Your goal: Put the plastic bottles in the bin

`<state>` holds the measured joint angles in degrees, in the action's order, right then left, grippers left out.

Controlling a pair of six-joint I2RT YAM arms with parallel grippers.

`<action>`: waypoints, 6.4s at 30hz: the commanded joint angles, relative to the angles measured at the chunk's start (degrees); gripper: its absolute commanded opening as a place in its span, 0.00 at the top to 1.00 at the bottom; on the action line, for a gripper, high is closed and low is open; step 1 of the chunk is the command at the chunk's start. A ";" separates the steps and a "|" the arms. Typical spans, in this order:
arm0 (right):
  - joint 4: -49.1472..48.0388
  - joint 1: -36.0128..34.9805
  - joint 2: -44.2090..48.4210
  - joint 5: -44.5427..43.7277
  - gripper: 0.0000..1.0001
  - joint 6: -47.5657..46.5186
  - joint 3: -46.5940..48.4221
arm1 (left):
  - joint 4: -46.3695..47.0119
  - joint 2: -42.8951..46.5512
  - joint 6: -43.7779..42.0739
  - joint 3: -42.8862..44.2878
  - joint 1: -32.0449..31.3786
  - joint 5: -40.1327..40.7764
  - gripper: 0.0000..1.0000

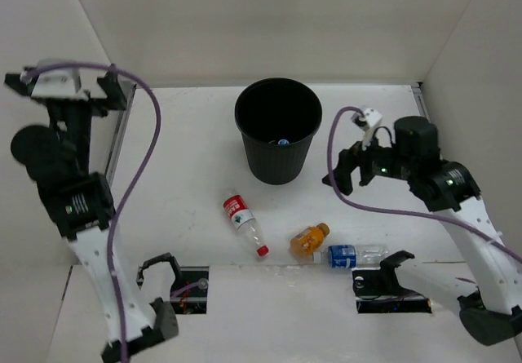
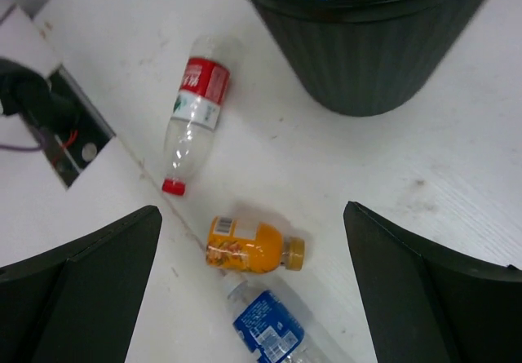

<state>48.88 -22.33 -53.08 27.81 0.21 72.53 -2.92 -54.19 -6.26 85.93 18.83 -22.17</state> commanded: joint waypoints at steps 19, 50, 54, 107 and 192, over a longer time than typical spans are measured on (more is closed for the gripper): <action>-37.44 -36.34 -22.93 -18.22 0.00 11.83 -19.44 | -18.96 25.37 5.55 -12.55 26.91 -5.84 0.00; -37.46 -43.46 -56.87 -29.75 0.77 7.88 3.04 | -16.68 26.42 6.61 -10.43 32.37 -17.47 0.00; -33.42 -43.20 -56.17 -26.59 0.90 8.40 13.31 | -15.98 26.60 9.85 -10.17 31.41 -14.57 0.00; -31.14 -3.49 -24.29 -29.04 0.05 -2.67 29.95 | -7.46 27.65 12.85 -27.31 36.57 -52.59 0.00; -21.81 48.13 20.47 -10.59 0.01 21.59 24.49 | -19.24 -51.45 12.42 -11.57 -96.74 22.00 0.06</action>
<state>27.83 26.76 -32.10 15.86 19.97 95.11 -24.88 -104.84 5.45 76.18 -77.65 -0.80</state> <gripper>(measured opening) 0.987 0.944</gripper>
